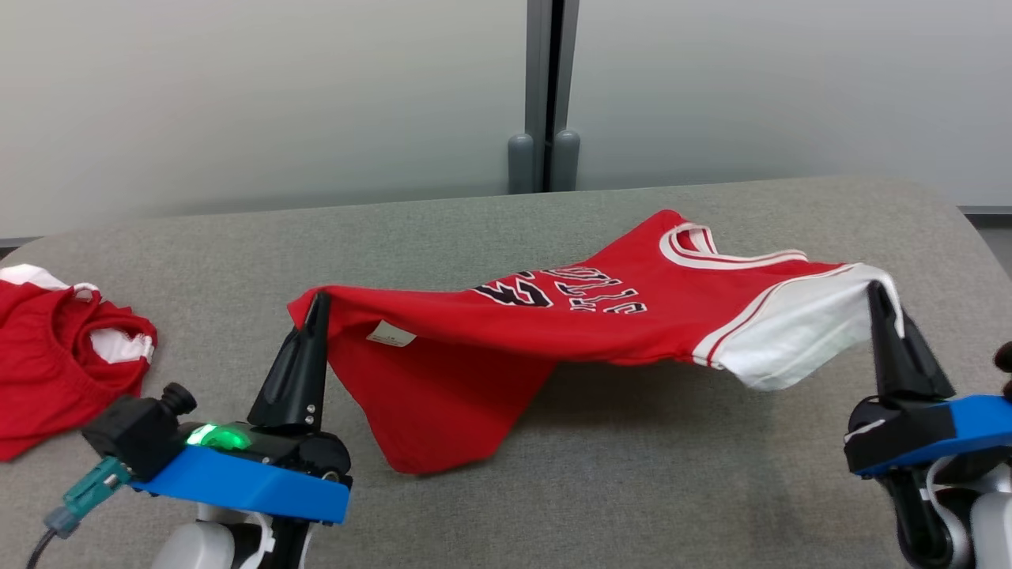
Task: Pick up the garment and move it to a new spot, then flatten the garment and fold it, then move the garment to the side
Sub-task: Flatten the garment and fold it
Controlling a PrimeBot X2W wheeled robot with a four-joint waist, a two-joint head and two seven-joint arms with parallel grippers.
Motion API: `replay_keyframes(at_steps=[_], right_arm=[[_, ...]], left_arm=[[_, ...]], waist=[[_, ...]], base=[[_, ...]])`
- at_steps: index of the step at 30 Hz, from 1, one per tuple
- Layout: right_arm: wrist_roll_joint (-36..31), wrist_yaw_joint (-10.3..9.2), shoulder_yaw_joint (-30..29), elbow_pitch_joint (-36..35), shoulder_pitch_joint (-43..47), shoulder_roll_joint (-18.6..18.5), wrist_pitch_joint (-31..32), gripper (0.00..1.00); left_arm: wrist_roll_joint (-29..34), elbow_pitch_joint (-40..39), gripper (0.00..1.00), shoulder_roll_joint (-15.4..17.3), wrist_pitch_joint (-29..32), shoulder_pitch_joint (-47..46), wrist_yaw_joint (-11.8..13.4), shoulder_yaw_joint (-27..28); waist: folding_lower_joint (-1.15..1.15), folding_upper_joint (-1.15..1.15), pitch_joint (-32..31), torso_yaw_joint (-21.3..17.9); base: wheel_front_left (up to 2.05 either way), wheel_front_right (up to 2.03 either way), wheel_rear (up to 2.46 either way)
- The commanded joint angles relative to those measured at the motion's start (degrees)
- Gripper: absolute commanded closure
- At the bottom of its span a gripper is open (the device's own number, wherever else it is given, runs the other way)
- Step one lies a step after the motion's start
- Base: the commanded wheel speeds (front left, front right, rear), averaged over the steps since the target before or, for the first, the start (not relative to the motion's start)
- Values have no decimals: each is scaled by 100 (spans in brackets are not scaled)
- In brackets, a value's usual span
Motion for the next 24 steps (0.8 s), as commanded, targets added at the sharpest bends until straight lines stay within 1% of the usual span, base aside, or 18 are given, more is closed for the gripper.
replay_keyframes(at_steps=[1,3,4,5,6,7,11,14,16,19,21,22,24], right_arm=[[102,3,-53,-562,188,-22,188,100],[82,3,-128,-1198,307,-20,418,100],[82,3,-128,-1198,307,-20,418,100],[-8,3,-191,-1801,382,-20,663,100],[-31,3,-215,-2071,390,-19,772,100],[-31,3,-215,-2071,390,-19,772,100],[-103,3,-289,-2961,174,-22,1247,100],[-275,3,-245,-3269,-155,-18,1587,100],[-386,3,-185,-3272,-495,-19,1783,100],[-424,3,-47,-2930,-1161,-78,2038,100],[-422,2,48,-2494,-1713,-200,2150,100],[-450,4,154,-2207,-2034,-299,2170,100],[-424,3,274,-1613,-2704,-368,2198,100]], left_arm=[[-85,-372,100,114,129,46,-5,84],[-185,-801,100,208,295,51,85,150],[-185,-801,100,208,295,51,85,150],[-339,-1199,100,267,477,14,175,244],[-403,-1366,100,307,570,-30,217,288],[-403,-1366,100,307,570,-30,217,288],[-764,-1976,100,409,986,-254,394,449],[-1207,-2187,100,350,1296,-533,554,572],[-1275,-2180,100,494,1547,-823,638,614],[-1451,-1921,100,536,1834,-1373,729,649],[-1485,-1609,100,626,1987,-1831,789,749],[-1484,-1414,100,665,2047,-2081,798,783],[-1431,-1010,100,770,2147,-2604,832,851]], waist=[[0,0,-61,-95],[0,0,-69,-140],[0,0,-69,-140],[0,0,-53,-178],[0,0,-37,-199],[0,0,-37,-199],[0,0,87,-276],[0,0,262,-316],[0,0,459,-337],[0,0,875,-375],[0,0,1216,-425],[0,0,1387,-454],[0,0,1758,-514]], base=[[0,0,0],[0,0,0],[0,0,0],[0,0,0],[0,0,0],[0,0,0],[0,0,0],[0,0,0],[0,0,0],[0,0,0],[0,0,0],[0,0,0],[0,0,0]])
